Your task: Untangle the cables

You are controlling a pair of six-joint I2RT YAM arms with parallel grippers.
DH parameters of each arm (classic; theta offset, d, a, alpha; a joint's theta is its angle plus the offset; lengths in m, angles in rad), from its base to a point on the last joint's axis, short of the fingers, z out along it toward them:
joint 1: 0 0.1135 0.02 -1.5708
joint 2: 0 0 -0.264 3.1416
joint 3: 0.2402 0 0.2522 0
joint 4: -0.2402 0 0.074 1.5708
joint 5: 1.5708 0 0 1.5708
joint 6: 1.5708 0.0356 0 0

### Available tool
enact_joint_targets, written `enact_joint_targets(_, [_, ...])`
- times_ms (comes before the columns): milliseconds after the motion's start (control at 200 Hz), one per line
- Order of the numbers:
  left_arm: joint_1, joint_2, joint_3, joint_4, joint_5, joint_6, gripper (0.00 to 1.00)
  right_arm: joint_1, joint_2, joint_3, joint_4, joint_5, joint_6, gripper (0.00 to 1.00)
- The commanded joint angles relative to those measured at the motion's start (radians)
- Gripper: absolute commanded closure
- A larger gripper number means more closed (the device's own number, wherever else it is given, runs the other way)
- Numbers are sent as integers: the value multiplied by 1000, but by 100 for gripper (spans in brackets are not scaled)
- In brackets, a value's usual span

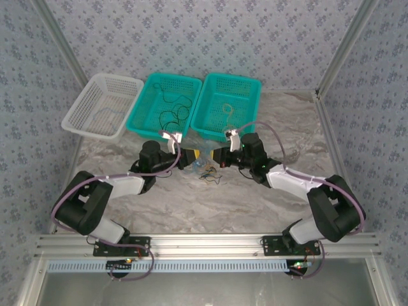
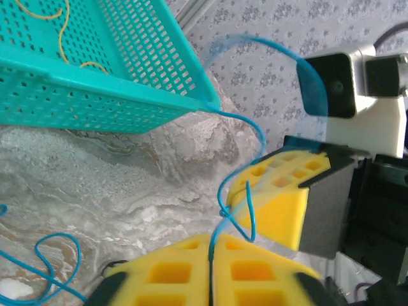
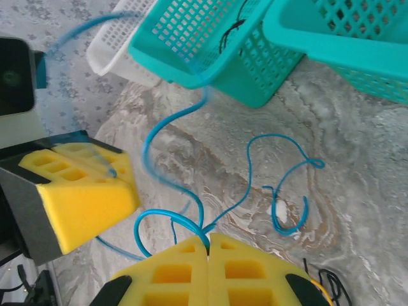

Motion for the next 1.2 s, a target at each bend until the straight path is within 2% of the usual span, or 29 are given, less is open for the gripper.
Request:
enact_joint_targets(0, [3, -5, 15, 11, 26, 13, 100, -1, -32, -1, -70, 66, -43, 100])
enact_joint_targets(110, [3, -19, 2, -6, -44, 10, 100, -3, -51, 27, -231, 252, -57, 100])
enact_joint_targets(240, [14, -71, -20, -124, -248, -8, 100, -55, -86, 20, -408, 503, -6, 100])
enact_joint_targets(440, [78, -121, -86, -170, -388, -98, 100, -182, -193, -40, -558, 683, 26, 100])
enact_joint_targets(515, [100, -134, -105, -187, -409, -128, 100, -228, -225, -50, -606, 709, 12, 100])
enact_joint_targets(655, [111, -138, -85, -193, -300, -115, 100, -286, -261, -53, -640, 707, -13, 100])
enact_joint_targets(755, [108, -151, -47, -209, -229, -109, 100, -296, -285, -46, -634, 676, -19, 100])
enact_joint_targets(869, [108, -185, -13, -251, -245, -130, 100, -299, -305, -52, -582, 602, -33, 100])
enact_joint_targets(894, [108, -190, 0, -263, -245, -137, 100, -298, -308, -56, -559, 563, -38, 95])
enact_joint_targets(959, [103, -198, 32, -293, -236, -160, 100, -295, -313, -65, -495, 453, -48, 63])
enact_joint_targets(984, [99, -198, 46, -304, -235, -168, 100, -288, -313, -67, -474, 411, -63, 55])
enact_joint_targets(1079, [79, -190, 88, -335, -231, -194, 100, -235, -313, -60, -413, 332, -77, 36])
enact_joint_targets(1194, [63, -183, 112, -334, -247, -238, 100, -128, -308, -47, -348, 301, -124, 28])
